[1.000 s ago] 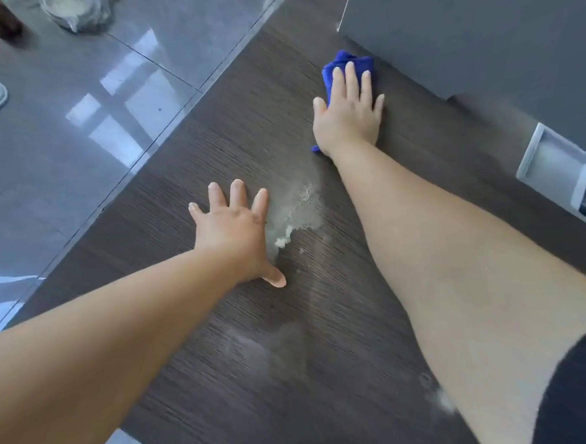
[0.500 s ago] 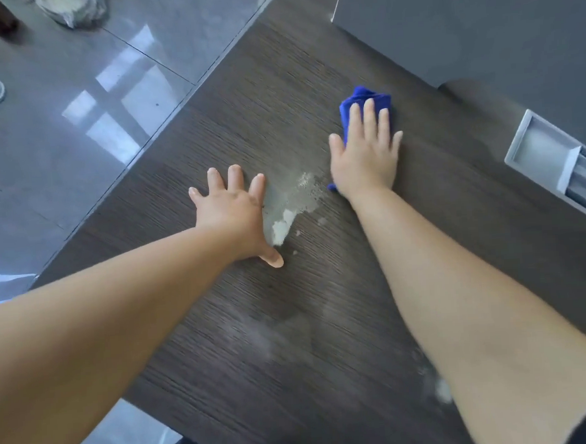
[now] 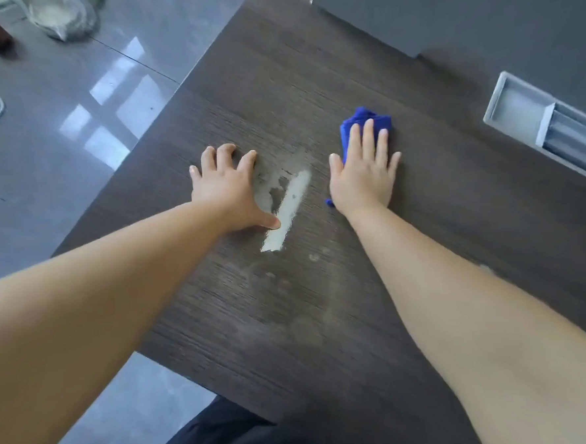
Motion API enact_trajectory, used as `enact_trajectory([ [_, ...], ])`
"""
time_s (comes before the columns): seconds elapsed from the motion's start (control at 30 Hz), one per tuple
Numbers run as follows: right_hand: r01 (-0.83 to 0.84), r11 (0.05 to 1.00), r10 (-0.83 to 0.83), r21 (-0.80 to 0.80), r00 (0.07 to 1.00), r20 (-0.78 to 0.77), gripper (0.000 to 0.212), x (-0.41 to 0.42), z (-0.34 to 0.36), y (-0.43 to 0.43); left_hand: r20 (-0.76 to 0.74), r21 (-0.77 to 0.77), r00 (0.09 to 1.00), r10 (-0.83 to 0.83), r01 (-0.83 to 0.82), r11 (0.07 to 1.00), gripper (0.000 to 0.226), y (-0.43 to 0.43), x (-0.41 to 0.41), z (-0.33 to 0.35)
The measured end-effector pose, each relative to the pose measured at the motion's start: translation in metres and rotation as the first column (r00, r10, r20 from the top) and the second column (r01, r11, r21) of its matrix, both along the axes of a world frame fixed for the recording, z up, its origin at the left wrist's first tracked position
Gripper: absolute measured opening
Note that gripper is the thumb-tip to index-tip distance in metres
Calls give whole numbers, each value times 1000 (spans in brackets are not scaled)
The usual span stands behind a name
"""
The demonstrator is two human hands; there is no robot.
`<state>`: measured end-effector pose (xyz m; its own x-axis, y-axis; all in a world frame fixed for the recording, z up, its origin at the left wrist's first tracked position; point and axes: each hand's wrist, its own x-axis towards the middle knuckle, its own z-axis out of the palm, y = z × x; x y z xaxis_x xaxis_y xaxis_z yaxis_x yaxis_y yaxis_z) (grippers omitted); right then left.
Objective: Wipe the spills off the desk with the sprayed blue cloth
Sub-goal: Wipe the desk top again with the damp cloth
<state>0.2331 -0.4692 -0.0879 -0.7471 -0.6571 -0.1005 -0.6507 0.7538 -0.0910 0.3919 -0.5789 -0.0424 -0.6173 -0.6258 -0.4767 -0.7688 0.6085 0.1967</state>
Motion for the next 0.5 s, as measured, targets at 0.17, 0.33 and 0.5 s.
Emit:
enact_trajectory([
  [0.17, -644, 762, 646, -62, 763, 5, 56, 79, -2, 58, -128, -72, 991, 37, -47, 996, 73, 37, 38, 0],
  [0.33, -693, 721, 693, -15, 721, -10, 55, 12, 1, 118, -13, -115, 998, 62, -63, 991, 70, 63, 84, 6],
  [0.5, -93, 996, 93, -2, 996, 1, 59, 52, 0, 59, 18, -73, 988, 154, -152, 986, 76, 93, 111, 3],
])
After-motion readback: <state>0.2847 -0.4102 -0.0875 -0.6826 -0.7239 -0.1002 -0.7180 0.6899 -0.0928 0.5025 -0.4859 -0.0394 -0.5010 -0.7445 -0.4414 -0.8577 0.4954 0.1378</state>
